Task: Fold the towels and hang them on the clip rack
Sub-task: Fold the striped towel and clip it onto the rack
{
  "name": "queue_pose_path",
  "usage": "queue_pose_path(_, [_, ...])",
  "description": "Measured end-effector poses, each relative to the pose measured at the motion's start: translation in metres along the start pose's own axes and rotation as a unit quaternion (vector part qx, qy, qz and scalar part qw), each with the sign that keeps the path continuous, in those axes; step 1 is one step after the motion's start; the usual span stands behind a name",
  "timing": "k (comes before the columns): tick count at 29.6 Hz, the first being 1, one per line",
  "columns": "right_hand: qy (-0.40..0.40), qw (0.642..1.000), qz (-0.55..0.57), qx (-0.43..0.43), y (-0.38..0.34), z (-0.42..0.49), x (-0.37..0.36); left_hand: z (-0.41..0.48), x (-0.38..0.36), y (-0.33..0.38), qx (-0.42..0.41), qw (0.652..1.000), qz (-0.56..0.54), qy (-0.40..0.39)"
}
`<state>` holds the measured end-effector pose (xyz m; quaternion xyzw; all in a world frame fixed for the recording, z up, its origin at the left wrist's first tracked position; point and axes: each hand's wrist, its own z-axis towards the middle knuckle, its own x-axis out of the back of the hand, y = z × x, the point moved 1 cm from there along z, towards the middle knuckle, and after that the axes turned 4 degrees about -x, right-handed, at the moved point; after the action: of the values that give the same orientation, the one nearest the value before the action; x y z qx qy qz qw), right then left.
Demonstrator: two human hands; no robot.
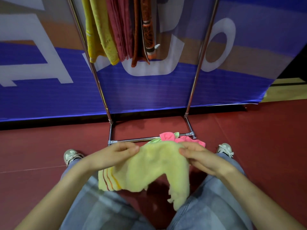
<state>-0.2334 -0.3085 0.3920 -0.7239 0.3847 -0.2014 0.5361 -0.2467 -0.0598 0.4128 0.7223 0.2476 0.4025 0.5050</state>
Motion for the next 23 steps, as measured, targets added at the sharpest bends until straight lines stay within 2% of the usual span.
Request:
queue_pose_path(2, [-0.02,0.999,0.043,0.01,-0.009,0.003,-0.002,0.008,-0.013,0.001,0.018,0.999,-0.043,-0.016])
queue_pose_path(6, [-0.06,0.996,0.06,0.021,-0.026,0.007,-0.014,0.027,-0.03,0.025,0.023,0.996,-0.082,-0.009])
queue_pose_path(11, [-0.032,0.996,0.057,0.056,-0.044,0.011,-0.011,0.039,-0.031,0.05,0.022,0.995,-0.095,-0.006])
queue_pose_path(16, [0.013,0.997,0.029,0.066,-0.052,0.017,-0.001,0.048,-0.024,0.063,0.044,0.992,-0.102,0.054])
queue_pose_path(18, [0.011,0.998,0.029,0.063,-0.053,0.019,0.003,0.05,-0.023,0.069,0.045,0.995,-0.081,0.042])
queue_pose_path(23, [0.02,0.995,0.057,0.079,-0.072,0.024,0.003,0.059,-0.011,0.079,0.012,0.995,-0.083,0.061])
